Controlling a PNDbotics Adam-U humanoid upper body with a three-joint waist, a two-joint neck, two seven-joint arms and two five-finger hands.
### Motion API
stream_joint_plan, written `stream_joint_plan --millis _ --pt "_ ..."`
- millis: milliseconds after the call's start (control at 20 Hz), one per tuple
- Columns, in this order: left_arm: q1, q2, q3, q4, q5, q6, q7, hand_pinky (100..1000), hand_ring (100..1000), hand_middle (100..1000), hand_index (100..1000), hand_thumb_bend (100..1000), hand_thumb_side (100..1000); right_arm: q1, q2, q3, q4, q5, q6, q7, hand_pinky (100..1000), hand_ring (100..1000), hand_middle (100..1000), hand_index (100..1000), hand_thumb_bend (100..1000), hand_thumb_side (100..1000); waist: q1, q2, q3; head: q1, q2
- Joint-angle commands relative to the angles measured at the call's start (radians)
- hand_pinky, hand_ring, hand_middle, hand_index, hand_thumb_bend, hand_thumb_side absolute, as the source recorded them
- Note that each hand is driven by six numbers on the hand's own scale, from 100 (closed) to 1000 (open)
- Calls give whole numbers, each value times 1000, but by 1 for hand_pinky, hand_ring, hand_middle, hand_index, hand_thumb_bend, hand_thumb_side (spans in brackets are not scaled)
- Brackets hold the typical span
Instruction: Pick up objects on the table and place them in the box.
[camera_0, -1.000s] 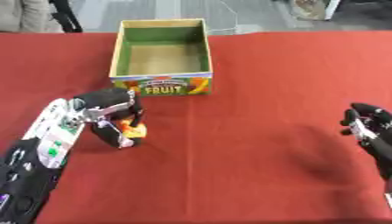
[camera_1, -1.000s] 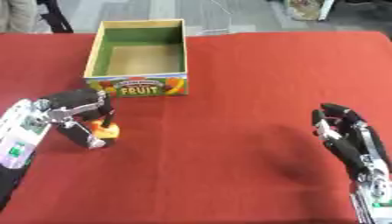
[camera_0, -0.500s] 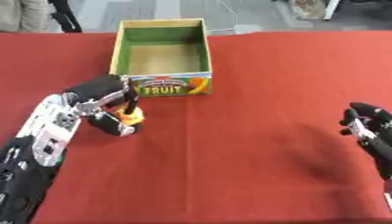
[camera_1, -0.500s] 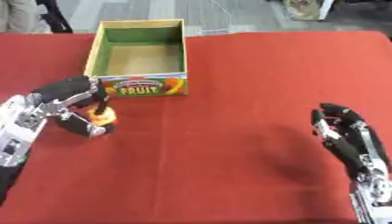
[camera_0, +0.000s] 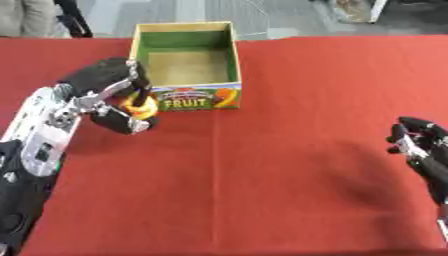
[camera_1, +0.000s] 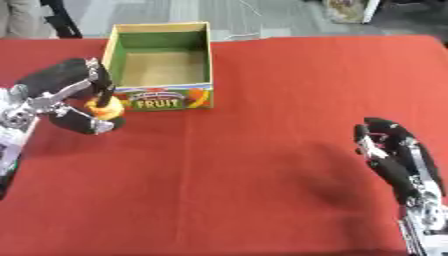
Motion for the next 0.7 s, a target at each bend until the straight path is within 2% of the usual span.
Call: stream_joint_plan --millis 50,300,450,700 --pt "-64 48 21 -9 -14 4 36 100 160 115 295 446 100 -6 -14 -2 -8 2 -1 -2 557 625 609 755 279 384 0 -19 -2 1 -2" --pt "-172 54 16 68 -60 -6 92 100 162 118 298 455 100 -7 -14 2 -8 3 -2 2 557 625 609 755 278 384 0 -17 -13 7 -10" --pt "-188 51 13 96 -76 -16 115 100 162 118 298 455 100 -7 -14 2 -8 3 -2 2 557 625 609 755 278 384 1 -16 -14 8 -11" --pt "-292 29 25 199 -143 30 155 100 177 134 307 472 100 -11 -13 11 -7 6 -2 12 558 625 609 756 278 383 7 -9 -46 23 -20"
